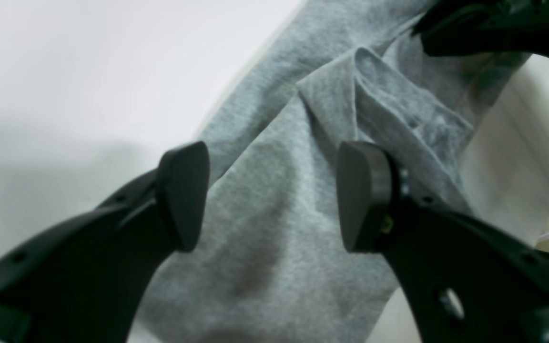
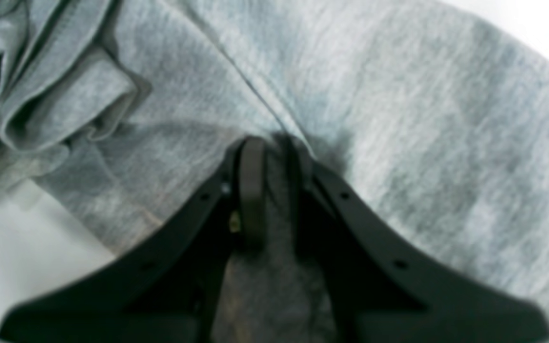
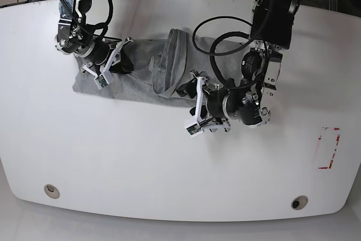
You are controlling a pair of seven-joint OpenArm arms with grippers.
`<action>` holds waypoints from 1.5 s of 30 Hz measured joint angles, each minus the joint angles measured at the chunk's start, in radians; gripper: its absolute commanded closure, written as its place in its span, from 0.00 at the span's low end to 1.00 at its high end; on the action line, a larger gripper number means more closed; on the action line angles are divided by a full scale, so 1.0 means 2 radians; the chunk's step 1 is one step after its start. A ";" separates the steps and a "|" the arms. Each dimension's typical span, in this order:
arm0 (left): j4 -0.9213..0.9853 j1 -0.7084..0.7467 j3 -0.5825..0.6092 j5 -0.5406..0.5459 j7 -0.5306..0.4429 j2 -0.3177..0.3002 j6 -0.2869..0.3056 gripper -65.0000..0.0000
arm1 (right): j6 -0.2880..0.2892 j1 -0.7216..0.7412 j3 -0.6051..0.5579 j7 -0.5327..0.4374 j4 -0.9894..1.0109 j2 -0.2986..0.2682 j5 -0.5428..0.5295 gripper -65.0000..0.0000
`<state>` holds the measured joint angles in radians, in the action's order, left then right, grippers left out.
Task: Layout the t-shirt on the table in an organized manner, then fold the t-shirt properly
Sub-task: 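Lift the shirt end with the left gripper and fold it toward the right gripper, then lay the folded end down with the left gripper and press it flat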
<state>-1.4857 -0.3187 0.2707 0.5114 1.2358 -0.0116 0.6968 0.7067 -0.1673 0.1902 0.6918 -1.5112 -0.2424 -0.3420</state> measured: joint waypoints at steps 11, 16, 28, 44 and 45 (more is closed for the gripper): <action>0.086 0.001 0.001 -0.001 -0.048 0.018 -0.001 0.39 | 0.000 0.000 0.000 0.000 0.000 0.000 0.000 0.87; 0.129 -0.004 0.016 0.003 -0.056 0.026 -0.001 0.39 | 0.000 0.000 0.000 0.000 0.000 0.001 -0.001 0.87; 0.136 -0.014 0.095 0.003 -0.082 0.034 -0.001 0.90 | 0.000 0.000 0.000 0.001 0.000 0.001 -0.001 0.87; 0.103 -0.013 0.119 -0.105 -0.106 0.032 0.000 1.00 | 0.000 0.000 0.001 0.001 0.000 0.001 -0.001 0.87; 0.094 -0.013 0.119 -0.111 -0.106 0.032 0.000 1.00 | 0.000 0.000 0.001 0.001 0.000 0.001 -0.001 0.87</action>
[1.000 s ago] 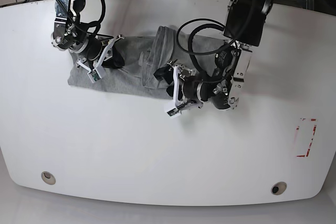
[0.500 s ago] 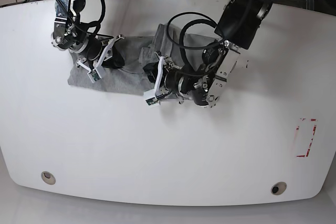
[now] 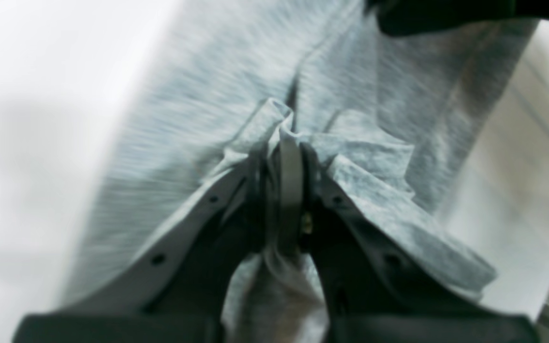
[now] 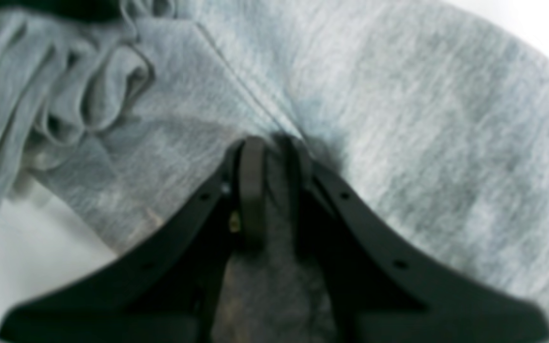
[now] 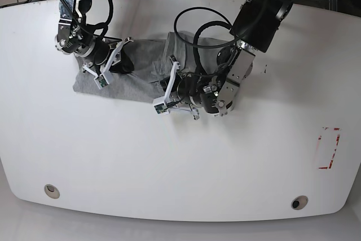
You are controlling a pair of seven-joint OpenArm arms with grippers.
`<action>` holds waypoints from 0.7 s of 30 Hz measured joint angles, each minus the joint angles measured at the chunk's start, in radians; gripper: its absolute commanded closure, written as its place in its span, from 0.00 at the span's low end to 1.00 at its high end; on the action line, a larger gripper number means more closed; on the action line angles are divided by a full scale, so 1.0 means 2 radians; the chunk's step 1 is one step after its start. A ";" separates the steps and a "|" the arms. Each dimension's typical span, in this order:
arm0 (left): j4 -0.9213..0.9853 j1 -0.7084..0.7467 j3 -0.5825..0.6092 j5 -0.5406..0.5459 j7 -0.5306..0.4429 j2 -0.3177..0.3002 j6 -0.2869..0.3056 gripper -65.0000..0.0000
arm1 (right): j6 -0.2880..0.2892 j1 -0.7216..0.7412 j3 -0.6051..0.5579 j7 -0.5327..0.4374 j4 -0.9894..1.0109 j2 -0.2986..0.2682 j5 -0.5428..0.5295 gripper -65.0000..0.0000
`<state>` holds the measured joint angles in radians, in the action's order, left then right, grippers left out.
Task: Layout the t-shirt on the table in an organized manner, then fold the t-shirt properly
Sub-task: 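Lay the folded end down with the left gripper and press it flat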
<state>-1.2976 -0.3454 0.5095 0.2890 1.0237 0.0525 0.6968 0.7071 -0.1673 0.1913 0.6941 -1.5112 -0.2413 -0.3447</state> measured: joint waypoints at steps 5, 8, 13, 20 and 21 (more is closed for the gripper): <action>-0.020 -0.002 0.000 -0.018 0.000 0.000 0.000 1.00 | 0.000 0.000 0.000 0.000 0.000 0.000 0.000 0.87; -0.022 -0.003 0.000 -0.022 0.000 0.000 0.000 1.00 | 0.000 0.000 0.000 0.000 0.000 0.000 0.000 0.87; -0.022 -0.013 0.000 -0.027 0.002 0.000 0.000 1.00 | 0.000 0.000 0.000 0.000 0.000 0.000 0.000 0.87; -0.022 -0.025 -0.006 -0.039 0.002 0.009 0.000 1.00 | 0.000 0.000 0.000 0.000 0.000 0.000 0.000 0.87; -0.022 -0.025 -0.010 -0.042 0.003 0.013 0.000 1.00 | 0.000 0.000 0.000 0.000 0.000 0.000 0.000 0.87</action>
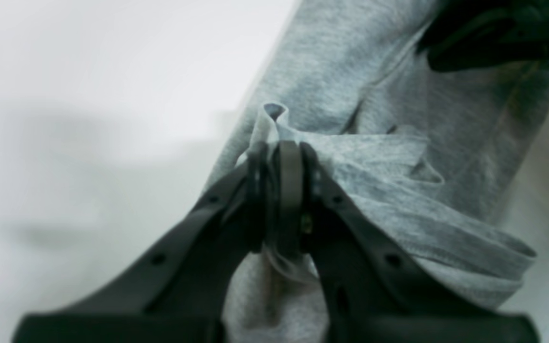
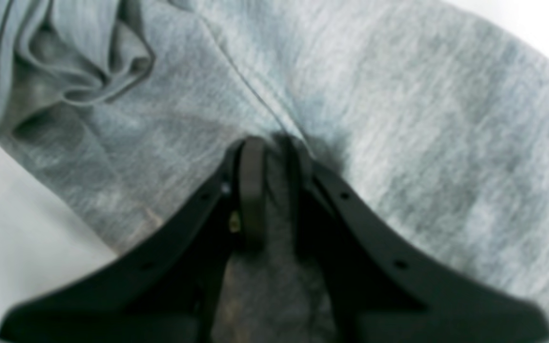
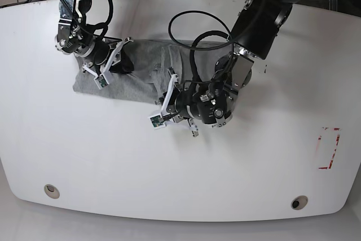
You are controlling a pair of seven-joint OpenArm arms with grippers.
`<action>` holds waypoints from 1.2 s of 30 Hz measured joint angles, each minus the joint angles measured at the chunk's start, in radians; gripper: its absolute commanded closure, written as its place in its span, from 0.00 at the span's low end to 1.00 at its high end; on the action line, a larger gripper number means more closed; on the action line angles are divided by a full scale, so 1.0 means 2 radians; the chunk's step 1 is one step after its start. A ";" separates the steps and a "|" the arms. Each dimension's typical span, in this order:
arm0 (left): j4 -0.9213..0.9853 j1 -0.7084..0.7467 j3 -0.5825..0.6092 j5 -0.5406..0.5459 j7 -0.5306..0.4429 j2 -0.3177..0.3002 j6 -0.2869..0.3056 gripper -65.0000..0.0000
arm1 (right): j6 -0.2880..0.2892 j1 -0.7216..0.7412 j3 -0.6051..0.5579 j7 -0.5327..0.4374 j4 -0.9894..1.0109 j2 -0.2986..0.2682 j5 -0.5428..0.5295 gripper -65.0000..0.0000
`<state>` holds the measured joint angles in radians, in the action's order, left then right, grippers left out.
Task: Layout the t-shirt on the table in an organized manner, then fold the t-shirt properly
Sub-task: 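Lay the folded end down with the left gripper and press it flat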
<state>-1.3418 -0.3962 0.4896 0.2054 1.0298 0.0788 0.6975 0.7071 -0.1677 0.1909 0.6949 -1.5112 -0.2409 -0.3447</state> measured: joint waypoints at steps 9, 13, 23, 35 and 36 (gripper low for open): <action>0.019 -0.015 -0.033 -0.029 -0.004 0.029 0.000 0.99 | 0.000 0.000 0.000 0.000 0.000 0.000 0.000 0.87; 0.031 -0.008 -0.030 -0.030 -0.003 0.034 0.000 0.94 | 0.000 0.000 0.000 0.000 0.000 0.000 0.000 0.87; 0.032 -0.007 -0.031 -0.029 0.001 0.033 0.000 0.52 | 0.000 0.000 0.000 0.000 0.000 0.000 0.000 0.87; -0.104 -0.005 -0.139 0.124 0.091 0.032 0.000 0.45 | 0.000 0.000 0.000 -0.001 0.000 0.000 0.000 0.87; -0.114 0.001 -0.153 0.139 0.091 0.025 0.000 0.45 | 0.000 0.000 -0.001 0.000 0.000 0.000 0.000 0.87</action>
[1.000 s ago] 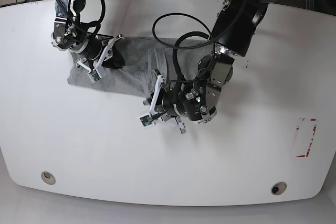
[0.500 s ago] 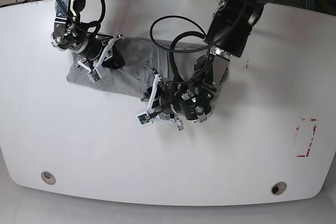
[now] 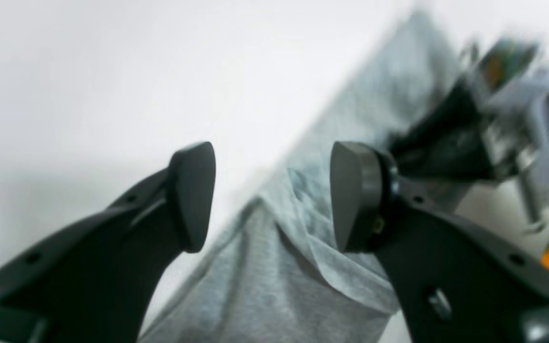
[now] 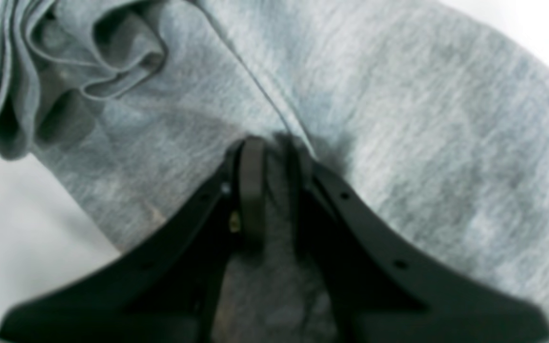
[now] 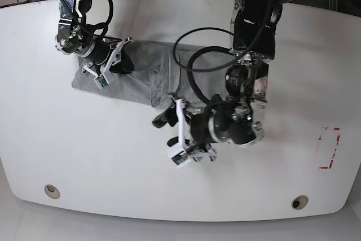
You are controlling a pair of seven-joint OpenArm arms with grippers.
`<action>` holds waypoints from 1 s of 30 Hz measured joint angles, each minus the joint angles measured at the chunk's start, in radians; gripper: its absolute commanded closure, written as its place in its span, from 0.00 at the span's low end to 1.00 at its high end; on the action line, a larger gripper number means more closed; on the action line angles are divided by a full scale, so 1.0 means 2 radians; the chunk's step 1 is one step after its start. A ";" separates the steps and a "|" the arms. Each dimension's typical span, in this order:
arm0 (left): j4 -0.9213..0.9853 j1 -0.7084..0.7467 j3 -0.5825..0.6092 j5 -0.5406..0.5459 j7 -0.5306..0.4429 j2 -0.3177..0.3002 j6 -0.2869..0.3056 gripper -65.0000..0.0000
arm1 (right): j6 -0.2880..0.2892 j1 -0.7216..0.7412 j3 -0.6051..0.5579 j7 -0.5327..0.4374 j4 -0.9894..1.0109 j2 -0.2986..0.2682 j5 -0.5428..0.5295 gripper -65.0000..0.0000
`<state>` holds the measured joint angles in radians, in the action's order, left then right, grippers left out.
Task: Layout the t-shirt on the table in an organized manner, then fold the t-shirt properly
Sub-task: 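Lay the folded end down with the left gripper and press it flat, then grasp the shirt end with the right gripper and fold it toward the left gripper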
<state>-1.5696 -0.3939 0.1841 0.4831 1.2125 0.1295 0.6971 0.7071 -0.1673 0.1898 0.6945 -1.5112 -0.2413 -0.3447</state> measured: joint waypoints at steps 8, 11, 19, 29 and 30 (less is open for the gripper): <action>-0.011 0.076 -0.054 0.004 0.027 -0.092 -0.001 0.65 | 0.000 0.000 0.000 0.001 0.000 0.000 0.000 0.87; -0.011 0.087 -0.053 0.005 0.004 -0.113 -0.001 0.78 | 0.000 0.000 0.000 0.000 0.000 0.000 0.000 0.87; 0.008 0.105 -0.046 0.022 -0.065 -0.147 0.000 0.84 | 0.000 0.000 0.000 0.000 0.000 0.000 0.000 0.87; 0.092 0.107 -0.047 -0.046 -0.092 -0.150 0.000 0.84 | -0.001 -0.003 -0.003 0.028 -0.040 0.004 0.015 0.85; 0.099 0.107 -0.047 -0.047 -0.104 -0.150 0.000 0.84 | -0.002 -0.005 -0.003 0.041 -0.053 0.008 0.019 0.85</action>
<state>-1.3712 -0.1795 0.0898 0.3882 1.0050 -0.1699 0.6975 0.7040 -0.1768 0.1844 0.7757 -1.6176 -0.2245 -0.3069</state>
